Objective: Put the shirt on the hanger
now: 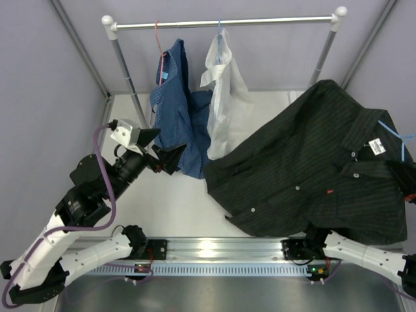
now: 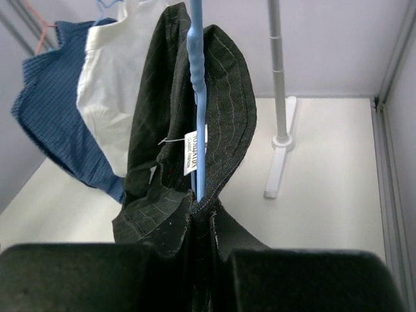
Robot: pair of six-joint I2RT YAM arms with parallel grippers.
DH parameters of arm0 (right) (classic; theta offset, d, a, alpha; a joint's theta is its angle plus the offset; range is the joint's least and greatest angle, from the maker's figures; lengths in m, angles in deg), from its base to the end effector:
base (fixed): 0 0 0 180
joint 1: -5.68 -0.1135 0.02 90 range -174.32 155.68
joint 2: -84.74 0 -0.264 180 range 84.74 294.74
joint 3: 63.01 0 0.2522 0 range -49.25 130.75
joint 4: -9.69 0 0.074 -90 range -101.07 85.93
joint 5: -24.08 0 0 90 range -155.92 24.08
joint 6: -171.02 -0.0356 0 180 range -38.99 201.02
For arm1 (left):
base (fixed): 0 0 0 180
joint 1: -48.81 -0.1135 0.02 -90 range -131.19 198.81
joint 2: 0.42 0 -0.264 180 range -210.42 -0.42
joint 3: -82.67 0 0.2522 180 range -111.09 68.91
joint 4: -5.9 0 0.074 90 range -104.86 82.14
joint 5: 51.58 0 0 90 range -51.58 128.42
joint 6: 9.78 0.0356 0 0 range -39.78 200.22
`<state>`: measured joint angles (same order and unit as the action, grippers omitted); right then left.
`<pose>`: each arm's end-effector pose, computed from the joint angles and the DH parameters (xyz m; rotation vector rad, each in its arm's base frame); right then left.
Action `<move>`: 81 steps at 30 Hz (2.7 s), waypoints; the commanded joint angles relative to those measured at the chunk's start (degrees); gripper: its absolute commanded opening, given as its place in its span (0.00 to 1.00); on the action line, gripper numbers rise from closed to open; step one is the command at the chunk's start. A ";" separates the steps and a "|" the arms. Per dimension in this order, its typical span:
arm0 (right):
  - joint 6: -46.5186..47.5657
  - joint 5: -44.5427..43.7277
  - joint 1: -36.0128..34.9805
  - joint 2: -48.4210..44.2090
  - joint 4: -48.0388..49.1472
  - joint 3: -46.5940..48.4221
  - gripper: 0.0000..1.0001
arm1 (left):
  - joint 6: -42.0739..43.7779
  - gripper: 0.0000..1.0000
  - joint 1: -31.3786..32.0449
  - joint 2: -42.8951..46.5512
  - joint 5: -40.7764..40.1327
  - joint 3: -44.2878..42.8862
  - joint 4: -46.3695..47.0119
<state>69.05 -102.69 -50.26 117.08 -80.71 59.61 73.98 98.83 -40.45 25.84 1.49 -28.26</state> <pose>-0.0393 -0.0962 0.5067 -0.1007 1.5852 0.4247 0.0803 -0.0837 0.4625 0.3788 1.4348 -0.6415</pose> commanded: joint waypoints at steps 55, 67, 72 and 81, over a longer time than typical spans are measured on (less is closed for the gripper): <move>-1.48 26.84 41.09 54.32 49.22 2.94 0.00 | -5.97 0.98 -21.10 19.02 -6.77 21.89 -9.83; -2.01 25.26 38.45 57.05 53.08 -2.94 0.00 | -5.98 0.98 -22.51 17.88 -3.06 22.59 -9.57; -2.18 25.17 38.45 57.22 54.23 -5.41 0.00 | -5.98 0.98 -24.09 18.23 -4.56 22.59 -9.57; -1.75 25.88 38.37 53.63 54.58 -6.46 0.45 | -6.94 0.98 -27.51 17.09 -7.37 22.68 -9.66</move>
<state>67.06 -77.10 -11.07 174.17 -29.50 53.45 68.01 73.01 -22.16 20.44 24.04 -40.92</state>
